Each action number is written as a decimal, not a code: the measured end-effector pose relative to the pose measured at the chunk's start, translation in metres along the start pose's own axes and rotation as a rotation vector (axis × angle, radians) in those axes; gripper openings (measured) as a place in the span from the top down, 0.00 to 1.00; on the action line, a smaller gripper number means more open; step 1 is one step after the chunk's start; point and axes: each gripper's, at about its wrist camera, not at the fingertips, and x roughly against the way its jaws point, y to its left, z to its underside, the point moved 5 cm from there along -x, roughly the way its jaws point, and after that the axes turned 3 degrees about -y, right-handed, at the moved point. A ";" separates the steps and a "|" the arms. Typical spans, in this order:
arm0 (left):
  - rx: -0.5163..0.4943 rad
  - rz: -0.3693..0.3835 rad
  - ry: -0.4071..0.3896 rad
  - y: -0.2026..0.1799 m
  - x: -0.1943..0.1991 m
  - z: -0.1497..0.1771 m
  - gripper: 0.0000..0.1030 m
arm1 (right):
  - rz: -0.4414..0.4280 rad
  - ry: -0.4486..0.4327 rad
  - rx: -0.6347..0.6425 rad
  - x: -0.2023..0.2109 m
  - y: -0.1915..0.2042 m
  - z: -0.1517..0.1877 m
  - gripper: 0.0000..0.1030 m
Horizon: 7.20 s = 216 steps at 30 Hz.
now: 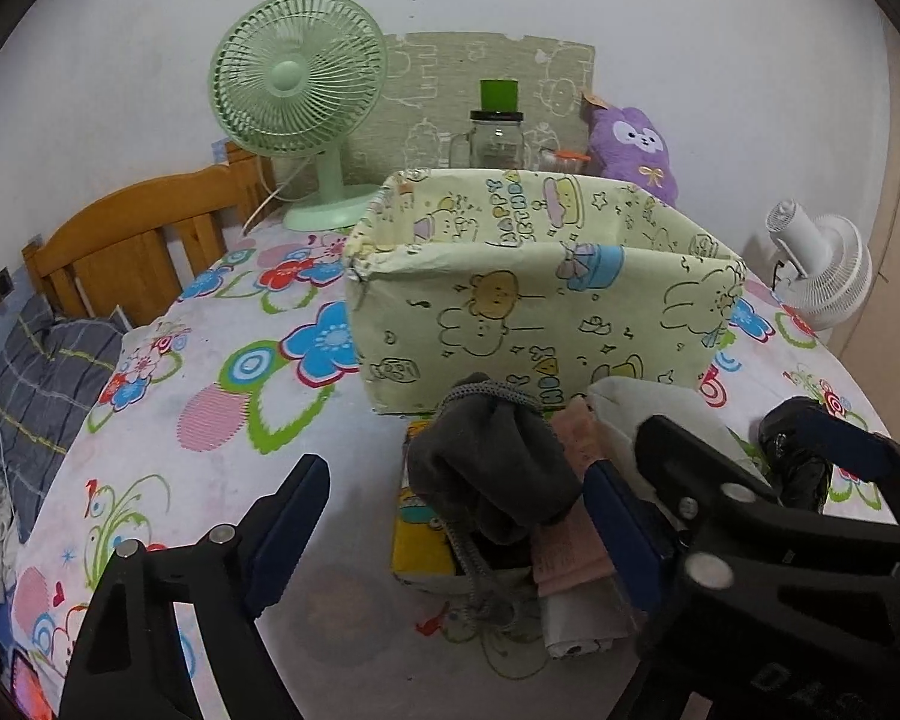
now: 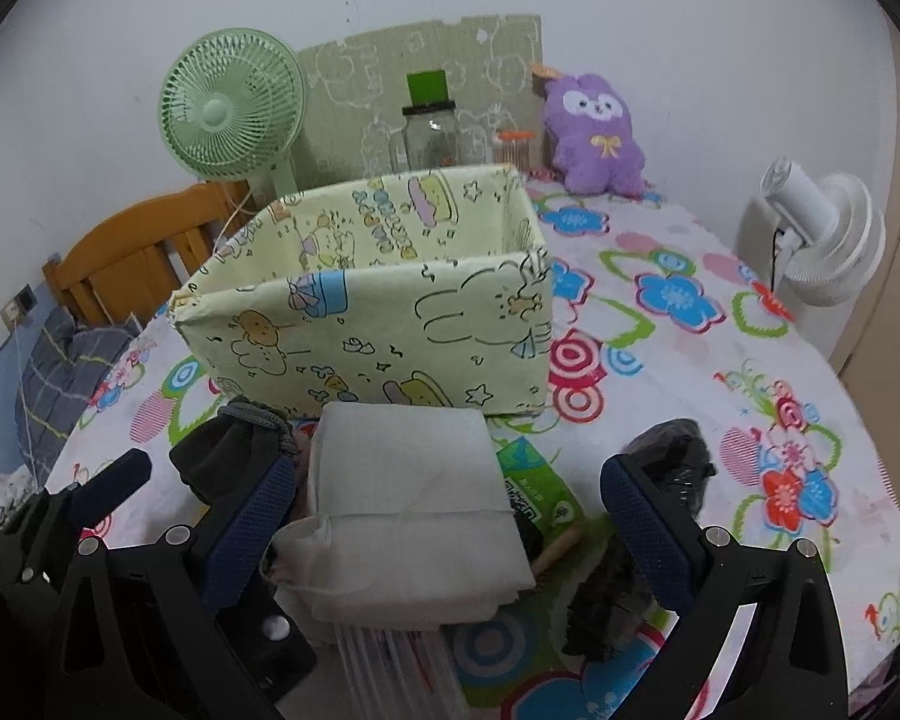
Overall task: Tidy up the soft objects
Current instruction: 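Grasp the grey sock with the left tool while the right tool grasps the white folded cloth, then lift the grey sock and white cloth with both tools and carry them over the box, then lower the sock and cloth into the box and open both tools, then withdraw both tools from the box toward the remaining items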
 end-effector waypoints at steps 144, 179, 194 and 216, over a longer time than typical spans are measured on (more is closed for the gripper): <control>-0.001 0.046 0.015 -0.010 -0.091 -0.133 0.22 | 0.047 -0.015 0.026 -0.090 0.000 -0.141 0.34; -0.029 0.033 -0.070 -0.017 -0.044 -0.142 0.00 | 0.054 -0.099 0.053 -0.043 0.003 -0.149 0.01; -0.026 0.034 -0.118 -0.021 -0.002 -0.133 0.00 | 0.038 -0.150 0.069 0.004 0.005 -0.141 0.01; -0.032 0.046 -0.184 -0.027 0.058 -0.108 0.00 | 0.028 -0.213 0.080 0.068 0.007 -0.115 0.01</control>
